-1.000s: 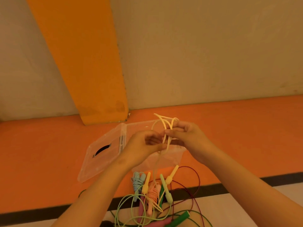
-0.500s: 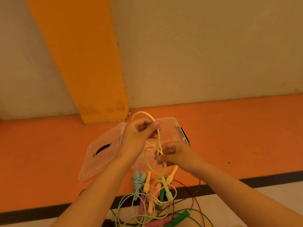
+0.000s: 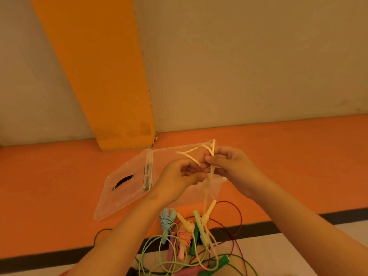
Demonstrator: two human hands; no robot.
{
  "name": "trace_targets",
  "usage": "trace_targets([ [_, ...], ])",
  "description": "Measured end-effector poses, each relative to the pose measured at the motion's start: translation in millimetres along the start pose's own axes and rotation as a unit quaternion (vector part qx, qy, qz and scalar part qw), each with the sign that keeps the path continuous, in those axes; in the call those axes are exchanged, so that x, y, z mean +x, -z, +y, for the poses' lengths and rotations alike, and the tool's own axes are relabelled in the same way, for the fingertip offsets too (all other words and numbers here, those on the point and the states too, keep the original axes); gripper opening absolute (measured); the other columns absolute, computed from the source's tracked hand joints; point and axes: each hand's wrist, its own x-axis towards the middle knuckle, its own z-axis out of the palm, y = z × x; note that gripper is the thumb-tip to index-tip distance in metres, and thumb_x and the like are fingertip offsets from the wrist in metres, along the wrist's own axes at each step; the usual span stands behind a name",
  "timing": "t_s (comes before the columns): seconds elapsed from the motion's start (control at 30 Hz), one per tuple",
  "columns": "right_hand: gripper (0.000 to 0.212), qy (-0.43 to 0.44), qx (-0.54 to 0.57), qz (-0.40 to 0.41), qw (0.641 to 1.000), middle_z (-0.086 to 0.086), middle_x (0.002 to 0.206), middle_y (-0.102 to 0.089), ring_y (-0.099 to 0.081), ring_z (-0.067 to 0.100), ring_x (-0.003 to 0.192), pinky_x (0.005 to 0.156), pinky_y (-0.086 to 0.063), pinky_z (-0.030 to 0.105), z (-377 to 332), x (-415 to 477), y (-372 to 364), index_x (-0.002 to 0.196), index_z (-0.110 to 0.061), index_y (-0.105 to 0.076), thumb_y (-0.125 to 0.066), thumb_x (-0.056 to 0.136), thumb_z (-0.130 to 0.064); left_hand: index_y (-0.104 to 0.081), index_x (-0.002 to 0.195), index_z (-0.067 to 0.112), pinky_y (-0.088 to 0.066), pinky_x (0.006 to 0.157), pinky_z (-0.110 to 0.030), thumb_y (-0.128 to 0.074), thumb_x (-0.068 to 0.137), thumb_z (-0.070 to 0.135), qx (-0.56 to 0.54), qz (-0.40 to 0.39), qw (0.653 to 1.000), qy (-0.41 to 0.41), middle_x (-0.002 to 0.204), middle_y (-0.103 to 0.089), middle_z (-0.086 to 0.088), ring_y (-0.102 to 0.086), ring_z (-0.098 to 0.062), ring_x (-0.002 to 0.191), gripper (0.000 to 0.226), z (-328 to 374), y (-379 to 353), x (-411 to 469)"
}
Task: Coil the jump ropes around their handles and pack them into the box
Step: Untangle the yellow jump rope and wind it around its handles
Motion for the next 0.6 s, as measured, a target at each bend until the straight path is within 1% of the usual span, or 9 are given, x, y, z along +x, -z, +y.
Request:
trace_targets([
  [0.07, 0.012, 0.002, -0.007, -0.001, 1.0, 0.006, 0.071, -0.069, -0.066, 0.014, 0.067, 0.066, -0.056, 0.022, -0.8, -1.0, -0.7, 0.087, -0.005, -0.065, -0.057, 0.087, 0.004, -0.068, 0.081, 0.014, -0.054, 0.068, -0.03, -0.069, 0.083, 0.002, 0.026, -0.027, 0.999, 0.002, 0.078, -0.07, -0.003, -0.067, -0.015, 0.072, 0.013, -3.5, -7.5, -1.0],
  [0.13, 0.01, -0.001, -0.011, 0.008, 1.0, 0.008, 0.072, -0.068, -0.065, 0.015, 0.067, 0.066, -0.056, 0.021, -0.1, -1.4, -0.2, 0.088, -0.004, -0.065, -0.058, 0.087, 0.003, -0.068, 0.081, 0.012, -0.054, 0.065, -0.027, -0.064, 0.087, 0.001, -0.001, -0.017, 1.0, 0.014, 0.075, -0.07, -0.003, -0.068, -0.013, 0.069, 0.013, -3.2, -10.9, 0.0],
  [0.23, 0.01, -0.013, 0.007, 0.014, 1.0, 0.01, 0.074, -0.068, -0.066, 0.016, 0.067, 0.065, -0.056, 0.022, 2.0, -2.4, 1.8, 0.089, -0.005, -0.065, -0.06, 0.086, 0.003, -0.066, 0.091, 0.004, -0.056, 0.065, -0.024, -0.064, 0.086, -0.002, -0.096, 0.028, 0.994, 0.049, 0.081, -0.072, -0.011, -0.07, -0.015, 0.069, 0.008, 2.0, -7.5, 3.9],
  [0.3, 0.009, -0.015, 0.012, 0.011, 1.0, 0.009, 0.072, -0.068, -0.066, 0.016, 0.068, 0.065, -0.056, 0.023, 2.7, -2.8, 3.2, 0.088, -0.004, -0.064, -0.059, 0.086, 0.003, -0.063, 0.095, 0.006, -0.055, 0.067, -0.026, -0.065, 0.086, -0.001, -0.094, 0.012, 0.994, 0.061, 0.088, -0.072, -0.013, -0.07, -0.017, 0.072, 0.012, 1.7, -7.1, 4.7],
  [0.37, 0.008, -0.013, 0.011, 0.008, 1.0, 0.007, 0.07, -0.068, -0.066, 0.016, 0.067, 0.065, -0.056, 0.023, 1.7, -3.0, 3.5, 0.087, -0.003, -0.063, -0.059, 0.087, 0.004, -0.063, 0.093, 0.016, -0.054, 0.07, -0.029, -0.065, 0.085, -0.001, -0.018, -0.009, 0.999, 0.036, 0.095, -0.071, -0.005, -0.069, -0.015, 0.076, 0.02, -3.6, -9.4, 4.6],
  [0.4, 0.008, -0.013, 0.013, 0.005, 1.0, 0.007, 0.071, -0.068, -0.066, 0.016, 0.067, 0.066, -0.056, 0.024, 0.8, -3.3, 3.4, 0.087, -0.003, -0.063, -0.059, 0.087, 0.003, -0.064, 0.093, 0.022, -0.052, 0.072, -0.027, -0.066, 0.084, 0.0, 0.037, -0.019, 0.999, 0.012, 0.096, -0.07, 0.002, -0.067, -0.012, 0.077, 0.024, -6.4, -11.3, 4.2],
  [0.47, 0.007, -0.011, 0.017, 0.001, 1.0, 0.008, 0.073, -0.068, -0.065, 0.017, 0.067, 0.066, -0.056, 0.024, 0.4, -3.8, 4.2, 0.088, -0.003, -0.064, -0.059, 0.087, 0.003, -0.066, 0.093, 0.029, -0.045, 0.071, -0.015, -0.068, 0.084, 0.006, 0.143, -0.039, 0.988, -0.03, 0.093, -0.065, 0.016, -0.061, -0.004, 0.077, 0.025, -11.7, -15.6, 3.3],
  [0.5, 0.008, -0.008, 0.017, 0.0, 1.0, 0.008, 0.073, -0.068, -0.065, 0.016, 0.067, 0.066, -0.056, 0.024, 0.1, -4.2, 4.8, 0.088, -0.003, -0.064, -0.059, 0.087, 0.003, -0.067, 0.095, 0.03, -0.04, 0.069, -0.013, -0.068, 0.085, 0.011, 0.187, -0.046, 0.98, -0.044, 0.093, -0.063, 0.019, -0.058, -0.003, 0.079, 0.022, -14.0, -17.4, 3.2],
  [0.6, 0.01, 0.004, 0.015, -0.002, 1.0, 0.007, 0.073, -0.068, -0.065, 0.015, 0.068, 0.066, -0.055, 0.023, -1.9, -5.0, 7.0, 0.088, -0.003, -0.064, -0.057, 0.088, 0.003, -0.069, 0.1, 0.026, -0.034, 0.07, -0.019, -0.069, 0.085, 0.017, 0.264, -0.051, 0.961, -0.065, 0.099, -0.059, 0.016, -0.051, -0.006, 0.088, 0.017, -19.6, -18.2, 3.9],
])
